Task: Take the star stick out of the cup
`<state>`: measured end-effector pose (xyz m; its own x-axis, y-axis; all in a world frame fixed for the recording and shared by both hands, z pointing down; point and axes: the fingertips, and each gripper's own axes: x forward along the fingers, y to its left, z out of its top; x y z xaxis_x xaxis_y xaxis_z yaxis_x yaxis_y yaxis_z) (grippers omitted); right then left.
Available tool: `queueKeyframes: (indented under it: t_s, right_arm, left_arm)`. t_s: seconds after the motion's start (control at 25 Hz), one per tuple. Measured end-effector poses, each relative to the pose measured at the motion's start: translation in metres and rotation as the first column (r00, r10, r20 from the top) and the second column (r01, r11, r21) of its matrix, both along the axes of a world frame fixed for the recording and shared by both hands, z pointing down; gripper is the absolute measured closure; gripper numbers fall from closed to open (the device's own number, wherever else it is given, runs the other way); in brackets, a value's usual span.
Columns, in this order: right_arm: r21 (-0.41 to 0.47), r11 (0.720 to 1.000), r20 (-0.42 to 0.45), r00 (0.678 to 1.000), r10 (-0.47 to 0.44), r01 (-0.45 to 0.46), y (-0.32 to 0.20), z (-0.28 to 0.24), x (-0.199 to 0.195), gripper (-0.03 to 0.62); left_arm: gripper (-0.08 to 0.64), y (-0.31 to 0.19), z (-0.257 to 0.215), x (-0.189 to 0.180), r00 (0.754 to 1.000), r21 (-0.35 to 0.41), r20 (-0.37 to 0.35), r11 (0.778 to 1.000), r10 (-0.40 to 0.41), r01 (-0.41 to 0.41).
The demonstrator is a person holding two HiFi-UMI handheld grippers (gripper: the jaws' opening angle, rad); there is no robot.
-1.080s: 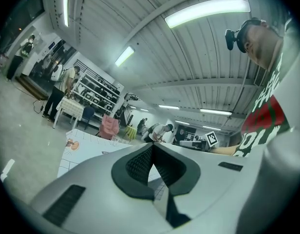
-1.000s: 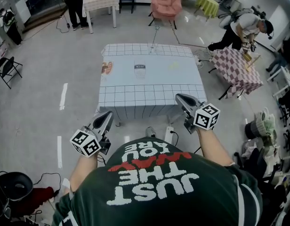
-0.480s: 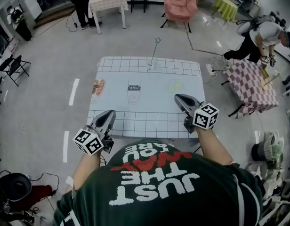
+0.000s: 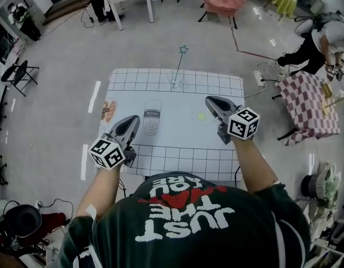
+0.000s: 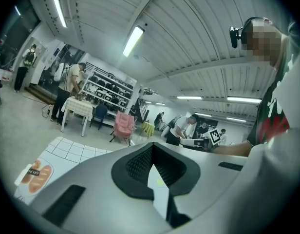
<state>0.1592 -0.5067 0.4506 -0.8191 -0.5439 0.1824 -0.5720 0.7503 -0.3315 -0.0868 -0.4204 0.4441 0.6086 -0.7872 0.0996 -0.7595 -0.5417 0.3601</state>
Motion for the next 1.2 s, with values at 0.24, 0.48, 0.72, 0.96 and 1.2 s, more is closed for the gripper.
queueKeyframes:
  t_s: [0.24,0.48,0.72,0.96,1.2]
  right_arm:
    - [-0.018,0.997,-0.022,0.997,0.073,-0.073,-0.044,0.008,-0.004,0.557]
    - [-0.039,0.99,-0.062,0.989,0.132,-0.134,-0.095,0.021,-0.023,0.545]
    - [-0.088,0.986,-0.065,0.989,0.134,-0.139,-0.151,0.044,-0.047,0.462]
    - [-0.11,0.986,-0.098,0.988,0.115,-0.126,-0.198,0.073,-0.072,0.462]
    - [-0.138,0.984,-0.092,0.991,0.099,-0.111,-0.23,0.099,-0.088,0.462]
  left_arm:
    - [0.551,-0.051,0.015,-0.006,0.998,0.001,0.013,0.998,0.065,-0.065]
    - [0.551,-0.098,0.04,-0.019,0.992,-0.001,0.019,0.992,0.127,-0.127]
    - [0.551,-0.141,0.076,-0.021,0.986,-0.038,0.031,0.986,0.166,-0.165]
    - [0.551,-0.174,0.106,-0.017,0.982,-0.07,0.023,0.98,0.186,-0.184]
    - [0.551,-0.192,0.132,-0.011,0.98,-0.096,0.004,0.976,0.199,-0.197]
